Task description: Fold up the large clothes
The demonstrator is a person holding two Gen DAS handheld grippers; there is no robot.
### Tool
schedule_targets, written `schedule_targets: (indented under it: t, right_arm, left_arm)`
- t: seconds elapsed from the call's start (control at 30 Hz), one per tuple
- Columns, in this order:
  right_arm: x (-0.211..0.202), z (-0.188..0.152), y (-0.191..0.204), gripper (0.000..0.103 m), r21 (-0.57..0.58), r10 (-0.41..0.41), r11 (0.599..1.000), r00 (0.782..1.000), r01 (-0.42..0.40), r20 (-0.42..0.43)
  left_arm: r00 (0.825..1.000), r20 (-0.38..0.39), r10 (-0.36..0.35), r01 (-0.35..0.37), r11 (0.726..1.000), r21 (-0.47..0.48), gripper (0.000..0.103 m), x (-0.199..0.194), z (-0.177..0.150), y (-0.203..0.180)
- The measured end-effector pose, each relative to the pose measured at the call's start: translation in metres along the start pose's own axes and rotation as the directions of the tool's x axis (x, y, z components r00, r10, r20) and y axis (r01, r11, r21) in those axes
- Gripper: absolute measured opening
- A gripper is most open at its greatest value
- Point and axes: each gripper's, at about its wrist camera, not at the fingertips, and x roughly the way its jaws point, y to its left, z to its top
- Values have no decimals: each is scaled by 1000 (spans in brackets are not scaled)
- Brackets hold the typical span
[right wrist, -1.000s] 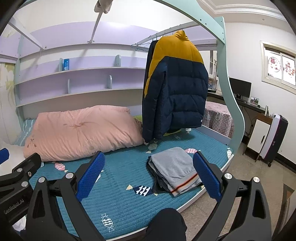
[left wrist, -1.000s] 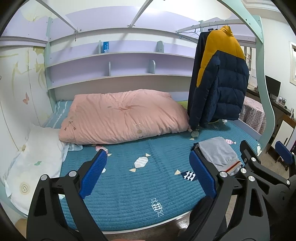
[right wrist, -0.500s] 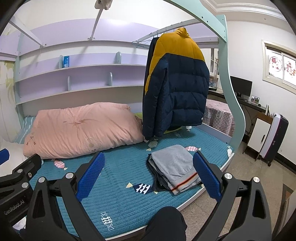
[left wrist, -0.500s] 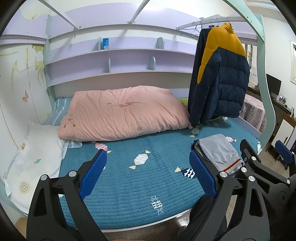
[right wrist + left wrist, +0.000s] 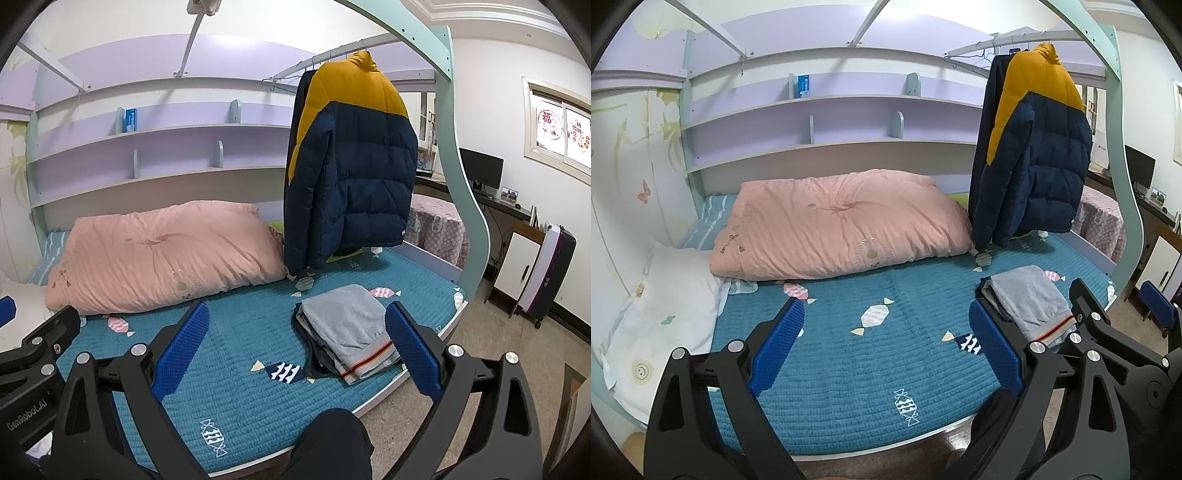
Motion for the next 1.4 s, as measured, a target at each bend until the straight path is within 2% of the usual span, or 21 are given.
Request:
schedule_targets:
  t: [0.63,1.4]
  right_arm:
    - [6,-6,-1,93,13,10,1000,999,-9,-36]
    - [1,-7,-3,93,10,6,1000,999,-5,-34]
  left_arm:
    - [1000,-21,-2,2,1000,-2,91,5,-9,-1]
    - [1000,-30,-7,6,1000,-8,91,3,-7,-2]
